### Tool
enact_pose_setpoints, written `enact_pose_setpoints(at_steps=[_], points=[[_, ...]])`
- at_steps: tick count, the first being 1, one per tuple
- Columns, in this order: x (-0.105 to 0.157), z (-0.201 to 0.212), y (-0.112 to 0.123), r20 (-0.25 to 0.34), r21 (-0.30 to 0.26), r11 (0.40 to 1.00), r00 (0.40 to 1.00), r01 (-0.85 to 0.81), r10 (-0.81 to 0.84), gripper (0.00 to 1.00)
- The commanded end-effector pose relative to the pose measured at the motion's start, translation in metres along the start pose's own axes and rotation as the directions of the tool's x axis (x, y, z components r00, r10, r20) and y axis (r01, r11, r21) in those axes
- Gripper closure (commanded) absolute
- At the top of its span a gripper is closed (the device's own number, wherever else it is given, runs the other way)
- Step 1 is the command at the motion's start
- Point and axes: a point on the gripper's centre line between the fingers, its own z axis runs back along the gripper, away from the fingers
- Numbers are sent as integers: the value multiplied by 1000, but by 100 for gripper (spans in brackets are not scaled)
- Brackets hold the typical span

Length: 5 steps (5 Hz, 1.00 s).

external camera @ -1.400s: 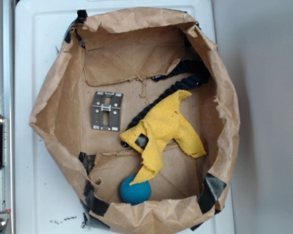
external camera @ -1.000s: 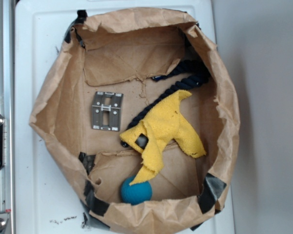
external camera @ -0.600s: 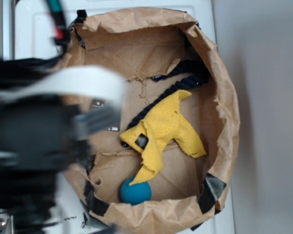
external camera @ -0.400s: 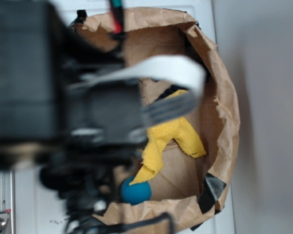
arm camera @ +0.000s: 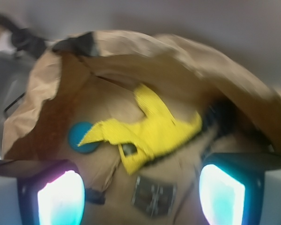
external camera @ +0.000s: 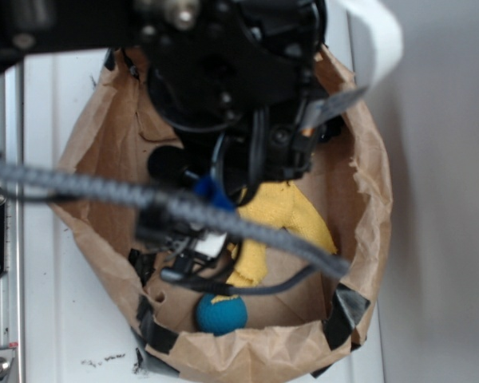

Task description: Grab the blue ball.

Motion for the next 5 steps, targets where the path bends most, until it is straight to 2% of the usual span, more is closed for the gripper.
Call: enact_pose_setpoints(at_steps=[1, 2, 3, 4, 5], points=[[11, -51, -16, -143, 48, 942, 936, 332, -322, 0], [13, -84, -35, -172, 39, 913, 903, 406, -394, 0], [16, -100, -66, -154, -35, 844, 832, 535, -534, 0], [11, -103, -88, -117, -163, 788, 781, 594, -613, 0], [6, -93, -94, -60, -256, 759, 774, 599, -631, 0]])
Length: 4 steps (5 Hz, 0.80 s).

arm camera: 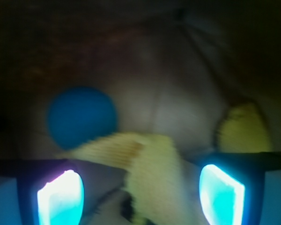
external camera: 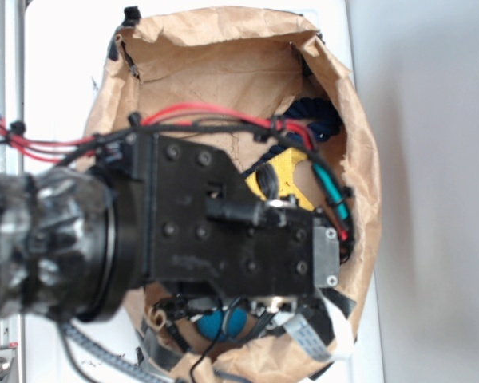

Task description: Grab the blue ball.

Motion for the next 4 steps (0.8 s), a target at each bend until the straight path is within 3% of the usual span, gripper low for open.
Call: enact_pose_setpoints(at_steps=[1, 3, 4], points=[[9, 20, -18, 69, -61, 996, 996, 59, -55, 0], [9, 20, -18, 69, -61, 996, 996, 59, -55, 0], [18, 1, -28, 105, -80, 985, 984, 151, -142, 0]])
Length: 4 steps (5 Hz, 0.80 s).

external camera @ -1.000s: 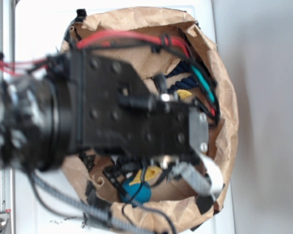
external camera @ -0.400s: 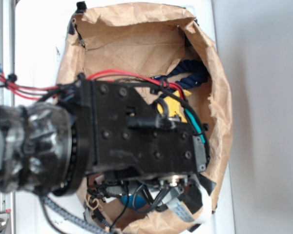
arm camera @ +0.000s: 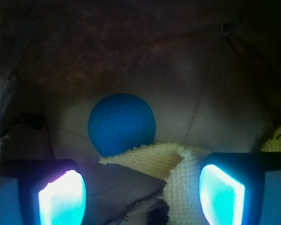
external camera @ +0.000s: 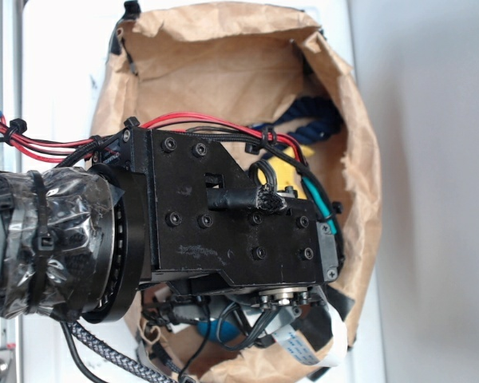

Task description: Grab the blue ball.

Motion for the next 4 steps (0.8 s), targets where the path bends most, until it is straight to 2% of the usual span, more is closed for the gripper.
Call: enact_pose_setpoints(at_steps=[1, 2, 3, 4], points=[[31, -22, -30, 48, 4, 989, 987, 150, -150, 0], [33, -33, -37, 39, -22, 980, 980, 196, -195, 0], [28, -33, -48, 34, -5, 985, 985, 170, -170, 100], [24, -30, -46, 49, 3, 989, 987, 151, -151, 100]])
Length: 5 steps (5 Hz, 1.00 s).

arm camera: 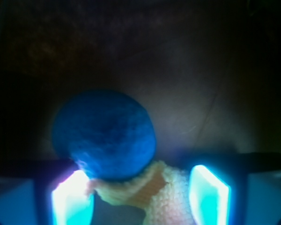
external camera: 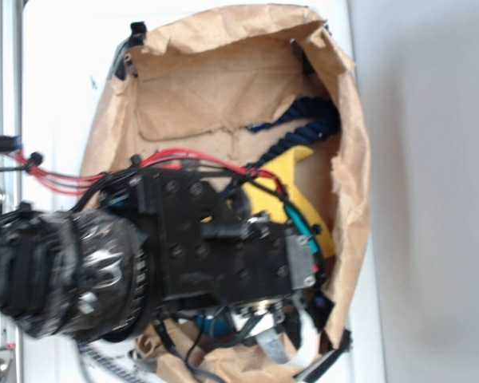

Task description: Grab the blue ball.

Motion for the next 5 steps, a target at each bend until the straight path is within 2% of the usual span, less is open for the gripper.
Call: enact_pose_setpoints(at_steps=[1, 2, 3, 4, 5], points=[[7, 19, -13, 68, 14, 1000, 997, -20, 19, 100], [2, 25, -8, 86, 20, 998, 995, -55, 53, 100], [-10, 57, 6, 96, 120, 968, 973, -221, 210, 100], [-33, 91, 21, 92, 230, 873, 903, -430, 421, 100], [-46, 127, 23, 109, 345, 720, 787, -603, 607, 100]])
